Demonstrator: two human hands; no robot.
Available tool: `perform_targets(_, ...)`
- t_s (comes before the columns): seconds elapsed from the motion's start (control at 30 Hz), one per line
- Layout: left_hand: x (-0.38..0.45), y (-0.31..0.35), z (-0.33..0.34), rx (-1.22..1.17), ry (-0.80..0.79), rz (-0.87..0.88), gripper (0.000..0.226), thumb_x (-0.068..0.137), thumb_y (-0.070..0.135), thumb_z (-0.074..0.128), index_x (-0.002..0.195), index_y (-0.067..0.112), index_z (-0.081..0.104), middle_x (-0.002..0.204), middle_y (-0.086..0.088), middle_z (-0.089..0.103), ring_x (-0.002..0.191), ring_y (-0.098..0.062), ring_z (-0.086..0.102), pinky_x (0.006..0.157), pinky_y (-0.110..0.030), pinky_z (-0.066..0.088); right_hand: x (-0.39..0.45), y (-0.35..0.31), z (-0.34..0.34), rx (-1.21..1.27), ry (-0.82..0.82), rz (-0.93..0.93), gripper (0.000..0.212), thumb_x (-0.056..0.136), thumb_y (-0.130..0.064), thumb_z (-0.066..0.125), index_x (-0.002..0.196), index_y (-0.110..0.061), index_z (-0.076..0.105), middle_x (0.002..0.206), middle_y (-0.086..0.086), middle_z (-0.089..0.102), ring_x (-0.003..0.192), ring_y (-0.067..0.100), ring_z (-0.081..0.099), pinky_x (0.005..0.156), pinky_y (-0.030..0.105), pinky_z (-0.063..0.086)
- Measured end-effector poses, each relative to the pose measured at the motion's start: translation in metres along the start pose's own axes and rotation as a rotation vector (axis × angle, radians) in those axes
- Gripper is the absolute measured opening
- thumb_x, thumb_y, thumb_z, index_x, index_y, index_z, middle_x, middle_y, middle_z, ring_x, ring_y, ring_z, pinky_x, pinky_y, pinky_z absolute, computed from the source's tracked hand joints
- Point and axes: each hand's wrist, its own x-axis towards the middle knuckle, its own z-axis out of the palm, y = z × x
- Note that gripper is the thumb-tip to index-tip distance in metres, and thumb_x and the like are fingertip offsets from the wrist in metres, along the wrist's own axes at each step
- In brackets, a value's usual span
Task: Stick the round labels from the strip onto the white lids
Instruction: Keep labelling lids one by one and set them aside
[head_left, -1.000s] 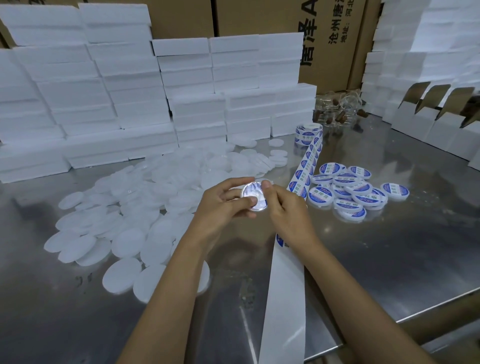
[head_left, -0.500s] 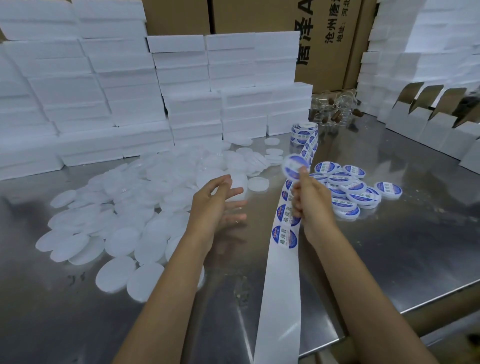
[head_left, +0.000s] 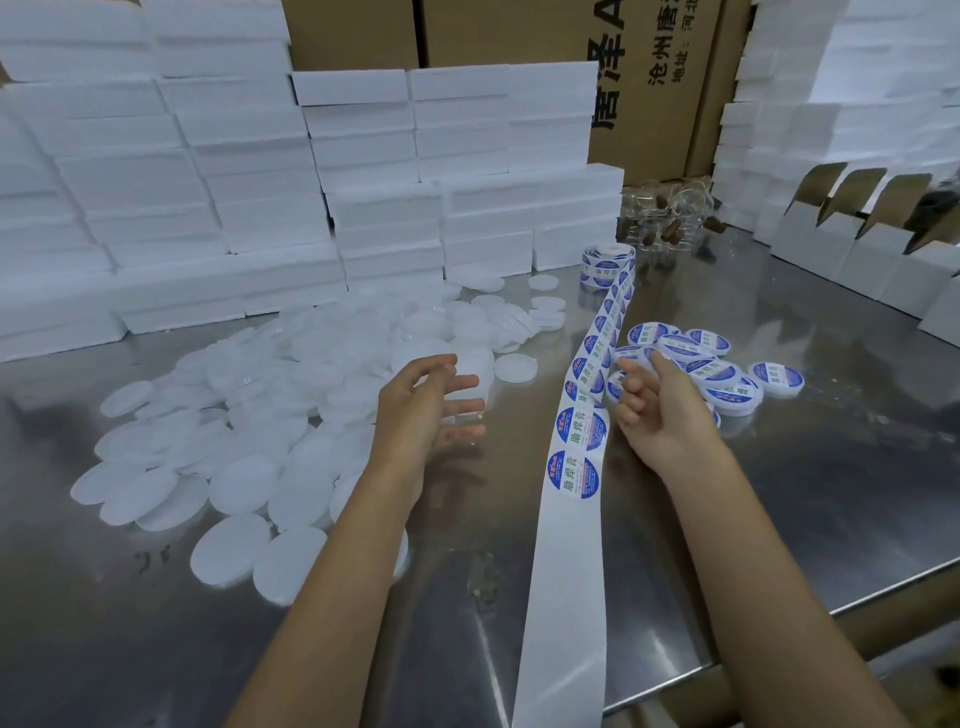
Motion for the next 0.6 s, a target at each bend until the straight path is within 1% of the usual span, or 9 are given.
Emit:
perform_targets(0.1, 0.0, 0.0, 0.0, -0.001, 0.01, -0.002, 0.019, 0.102, 0.014, 0.054, 0.115, 0.017, 0.068, 0.102, -0.008, 0.077, 0.084, -0.029, 0.076, 0.058, -0.033, 0.06, 0.0, 0.003, 0.003, -0.194, 0.019, -0.063, 0.032, 0.103, -0.032, 0.05, 0.105, -0.006, 0.069, 0.058, -0.002, 0.046, 0.045, 0.007, 0.033, 0.04, 0.019, 0.029)
perform_targets(0.17, 0.001, 0.0, 0.0, -0.01, 0.015, -0.004, 0.019, 0.102, 0.013, 0.054, 0.115, 0.016, 0.068, 0.1, -0.008, 0.077, 0.082, -0.028, 0.077, 0.056, -0.031, 0.059, 0.0, 0.008, 0.008, -0.479, 0.085, -0.274, 0.023, 0.098, -0.026, 0.056, 0.097, -0.01, 0.073, 0.058, -0.006, 0.057, 0.046, 0.006, 0.044, 0.045, 0.02, 0.036)
perform_targets(0.23, 0.002, 0.001, 0.001, -0.002, 0.023, -0.002, 0.019, 0.102, 0.012, 0.053, 0.114, 0.017, 0.068, 0.097, -0.006, 0.078, 0.078, -0.025, 0.077, 0.053, -0.029, 0.058, 0.001, 0.018, 0.019, -0.829, 0.096, -0.61, 0.015, 0.094, -0.023, 0.059, 0.091, -0.016, 0.073, 0.074, -0.009, 0.067, 0.065, 0.005, 0.06, 0.06, 0.021, 0.046)
perform_targets(0.27, 0.002, 0.001, 0.002, 0.003, 0.025, -0.001, 0.019, 0.102, 0.012, 0.053, 0.114, 0.017, 0.068, 0.096, -0.006, 0.078, 0.076, -0.024, 0.077, 0.052, -0.028, 0.057, 0.003, 0.023, 0.027, -0.998, 0.055, -0.75, 0.013, 0.094, -0.021, 0.059, 0.092, -0.018, 0.072, 0.085, -0.008, 0.07, 0.079, 0.008, 0.063, 0.069, 0.024, 0.048)
perform_targets(0.3, 0.003, 0.001, 0.002, 0.003, 0.026, -0.002, 0.019, 0.102, 0.012, 0.053, 0.114, 0.017, 0.067, 0.095, -0.005, 0.077, 0.074, -0.023, 0.076, 0.051, -0.027, 0.057, 0.006, 0.028, 0.035, -1.164, 0.003, -0.837, 0.014, 0.093, -0.019, 0.059, 0.098, -0.018, 0.072, 0.096, -0.005, 0.071, 0.093, 0.013, 0.062, 0.08, 0.028, 0.047)
perform_targets(0.37, 0.003, 0.001, 0.002, -0.004, 0.023, -0.005, 0.019, 0.102, 0.011, 0.052, 0.114, 0.016, 0.067, 0.095, -0.006, 0.077, 0.072, -0.022, 0.076, 0.051, -0.027, 0.056, 0.018, 0.033, 0.049, -1.478, -0.085, -0.876, 0.026, 0.092, -0.021, 0.06, 0.116, -0.017, 0.07, 0.12, 0.001, 0.068, 0.117, 0.022, 0.054, 0.102, 0.037, 0.037)
perform_targets(0.43, 0.003, 0.001, 0.002, -0.008, 0.022, -0.009, 0.02, 0.102, 0.011, 0.052, 0.114, 0.015, 0.067, 0.094, -0.007, 0.077, 0.073, -0.023, 0.076, 0.051, -0.027, 0.056, 0.029, 0.036, 0.057, -1.721, -0.123, -0.831, 0.033, 0.091, -0.025, 0.059, 0.123, -0.019, 0.068, 0.128, 0.002, 0.065, 0.125, 0.023, 0.049, 0.109, 0.039, 0.026)
perform_targets(0.5, 0.004, 0.002, 0.002, -0.018, 0.021, -0.014, 0.02, 0.101, 0.01, 0.052, 0.113, 0.015, 0.067, 0.095, -0.009, 0.077, 0.072, -0.024, 0.076, 0.051, -0.028, 0.057, 0.036, 0.042, 0.06, -1.803, -0.132, -0.79, 0.028, 0.092, -0.025, 0.057, 0.116, -0.021, 0.071, 0.119, 0.003, 0.069, 0.12, 0.022, 0.052, 0.111, 0.039, 0.021)
perform_targets(0.6, 0.006, 0.002, 0.003, -0.024, 0.017, -0.019, 0.021, 0.101, 0.008, 0.051, 0.112, 0.012, 0.068, 0.096, -0.012, 0.076, 0.07, -0.023, 0.075, 0.052, -0.029, 0.058, 0.038, 0.047, 0.059, -1.77, -0.106, -0.836, 0.017, 0.093, -0.023, 0.057, 0.098, -0.021, 0.073, 0.097, 0.0, 0.072, 0.105, 0.021, 0.059, 0.109, 0.038, 0.02)
